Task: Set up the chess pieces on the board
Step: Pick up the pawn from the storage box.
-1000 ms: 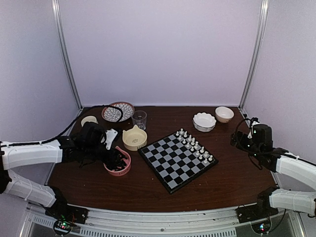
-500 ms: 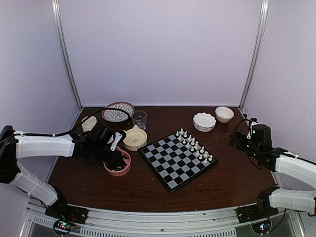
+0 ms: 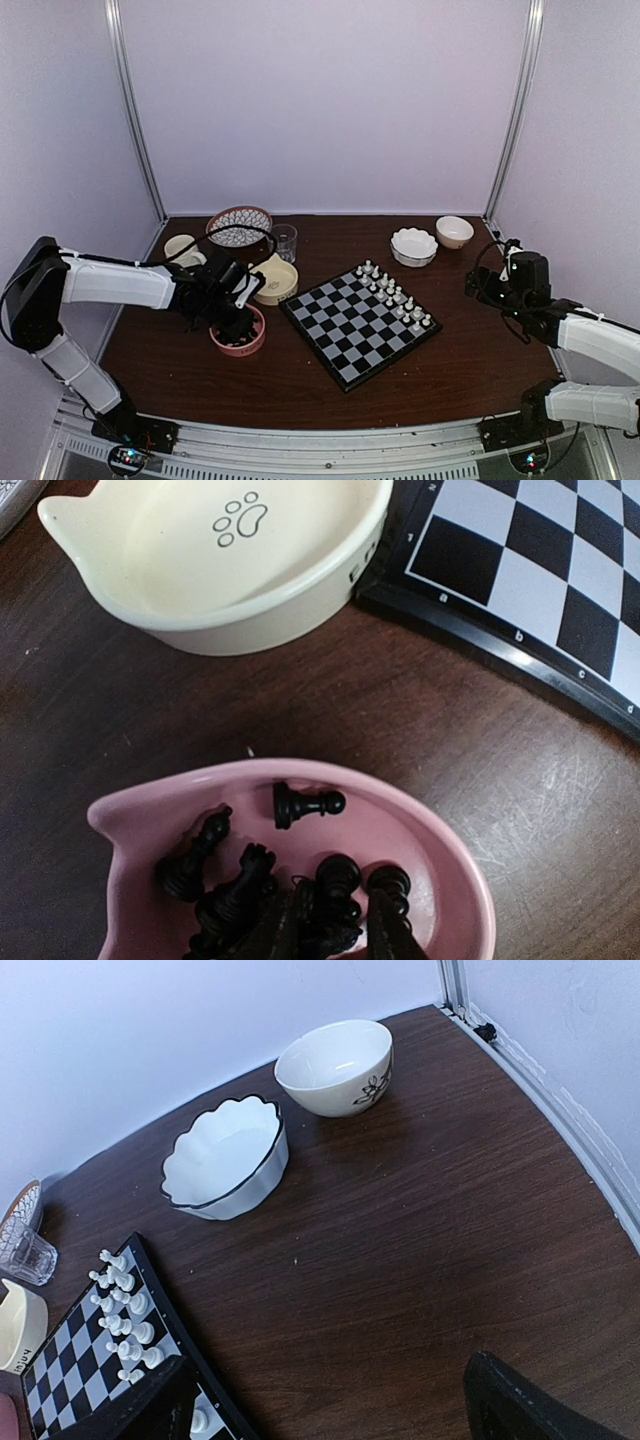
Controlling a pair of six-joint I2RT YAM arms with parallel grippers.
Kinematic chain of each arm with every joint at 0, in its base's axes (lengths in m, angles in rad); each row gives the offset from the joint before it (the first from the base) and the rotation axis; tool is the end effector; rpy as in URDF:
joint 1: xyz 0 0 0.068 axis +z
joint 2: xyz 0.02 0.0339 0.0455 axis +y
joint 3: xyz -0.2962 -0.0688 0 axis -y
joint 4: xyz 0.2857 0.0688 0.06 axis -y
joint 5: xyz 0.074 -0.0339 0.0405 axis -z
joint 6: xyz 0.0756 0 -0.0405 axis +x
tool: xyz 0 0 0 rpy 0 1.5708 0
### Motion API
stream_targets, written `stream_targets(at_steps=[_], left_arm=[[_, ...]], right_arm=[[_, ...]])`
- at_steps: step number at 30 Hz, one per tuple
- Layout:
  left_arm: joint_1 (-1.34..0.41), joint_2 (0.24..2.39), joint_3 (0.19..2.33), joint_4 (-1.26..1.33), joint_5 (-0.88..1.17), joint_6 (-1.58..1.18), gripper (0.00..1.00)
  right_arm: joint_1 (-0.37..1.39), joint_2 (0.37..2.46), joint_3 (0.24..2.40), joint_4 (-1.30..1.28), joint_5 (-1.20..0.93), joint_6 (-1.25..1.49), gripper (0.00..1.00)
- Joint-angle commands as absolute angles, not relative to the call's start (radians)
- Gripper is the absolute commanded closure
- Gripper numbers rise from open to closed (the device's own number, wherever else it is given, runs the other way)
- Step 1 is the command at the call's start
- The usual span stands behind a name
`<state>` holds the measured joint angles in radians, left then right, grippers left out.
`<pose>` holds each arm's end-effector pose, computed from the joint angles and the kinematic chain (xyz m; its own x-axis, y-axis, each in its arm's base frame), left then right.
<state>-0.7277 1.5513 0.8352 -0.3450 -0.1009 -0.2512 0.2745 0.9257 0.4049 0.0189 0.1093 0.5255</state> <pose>0.2604 -0.2218 0.1371 -0.7867 0.3696 -0.4945 0.4434 0.8956 -0.0361 0.2432 0.0599 0.1883 -0.4896 0.3802 -0.7847 0.0788 0.9156 0.3944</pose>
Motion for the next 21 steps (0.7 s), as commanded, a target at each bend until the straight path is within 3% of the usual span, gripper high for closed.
stream_targets(at_steps=[1,14,21], left_arm=[[-0.729,1.581,0.873,-0.355,-0.116,-0.262,0.75],[-0.729,1.565,0.873,-0.362,-0.112,-0.261,0.95],[-0.729,1.422,0.82,-0.345,-0.123,-0.263,0.96]], right_arm=[[0.273,0.913,0.424,0.026,0.111,0.523,0.04],[0.273,0.931,0.433,0.029,0.104,0.525,0.04],[0.274,0.933,0.433,0.032,0.099,0.525,0.04]])
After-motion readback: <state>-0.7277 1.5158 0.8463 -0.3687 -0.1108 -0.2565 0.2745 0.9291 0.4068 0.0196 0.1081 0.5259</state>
